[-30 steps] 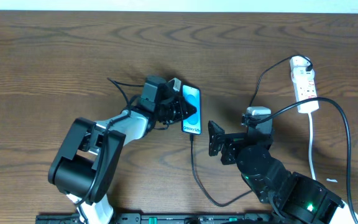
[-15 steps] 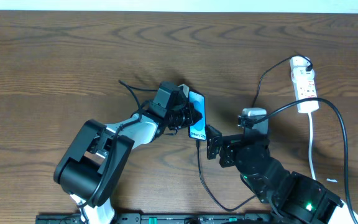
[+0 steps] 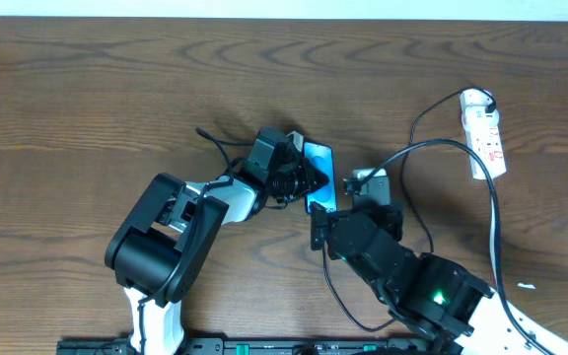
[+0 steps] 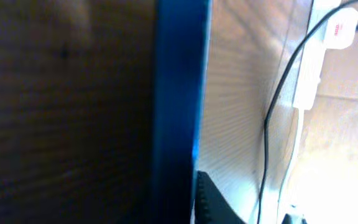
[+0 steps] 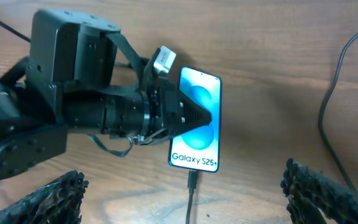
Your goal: Plug charger to phone and switch on socket
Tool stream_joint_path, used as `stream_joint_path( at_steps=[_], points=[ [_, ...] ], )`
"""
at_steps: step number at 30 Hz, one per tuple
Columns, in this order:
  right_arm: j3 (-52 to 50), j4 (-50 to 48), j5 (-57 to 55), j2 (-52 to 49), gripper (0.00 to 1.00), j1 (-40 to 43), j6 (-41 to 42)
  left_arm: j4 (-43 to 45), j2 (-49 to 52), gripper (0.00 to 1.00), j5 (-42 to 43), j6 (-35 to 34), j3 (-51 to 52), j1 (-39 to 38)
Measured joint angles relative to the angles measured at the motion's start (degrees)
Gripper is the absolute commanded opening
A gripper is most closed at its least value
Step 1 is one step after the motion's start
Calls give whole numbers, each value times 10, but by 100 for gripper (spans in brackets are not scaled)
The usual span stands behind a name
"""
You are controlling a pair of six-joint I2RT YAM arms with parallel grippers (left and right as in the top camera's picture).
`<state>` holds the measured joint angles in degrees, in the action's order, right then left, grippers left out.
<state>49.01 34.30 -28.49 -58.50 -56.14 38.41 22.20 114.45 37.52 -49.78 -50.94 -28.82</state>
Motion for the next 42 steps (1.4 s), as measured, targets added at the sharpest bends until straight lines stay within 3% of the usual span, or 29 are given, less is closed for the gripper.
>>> stream_joint_path(
  at_steps=[2,18,34,36,42],
  points=[
    [0,-11,0,-3,99,0,0,-4,0,17,3,-2,0,0],
    [0,-41,-22,-2,99,50,2,-57,-7,47,32,-8,-19,1],
    [0,-22,20,-2,99,142,40,-136,-23,51,33,25,-34,1],
    [0,-17,29,-2,99,154,45,-150,-24,56,33,35,-37,1],
    [0,-4,50,-2,99,178,50,-236,-26,57,37,61,-69,5]
  ],
)
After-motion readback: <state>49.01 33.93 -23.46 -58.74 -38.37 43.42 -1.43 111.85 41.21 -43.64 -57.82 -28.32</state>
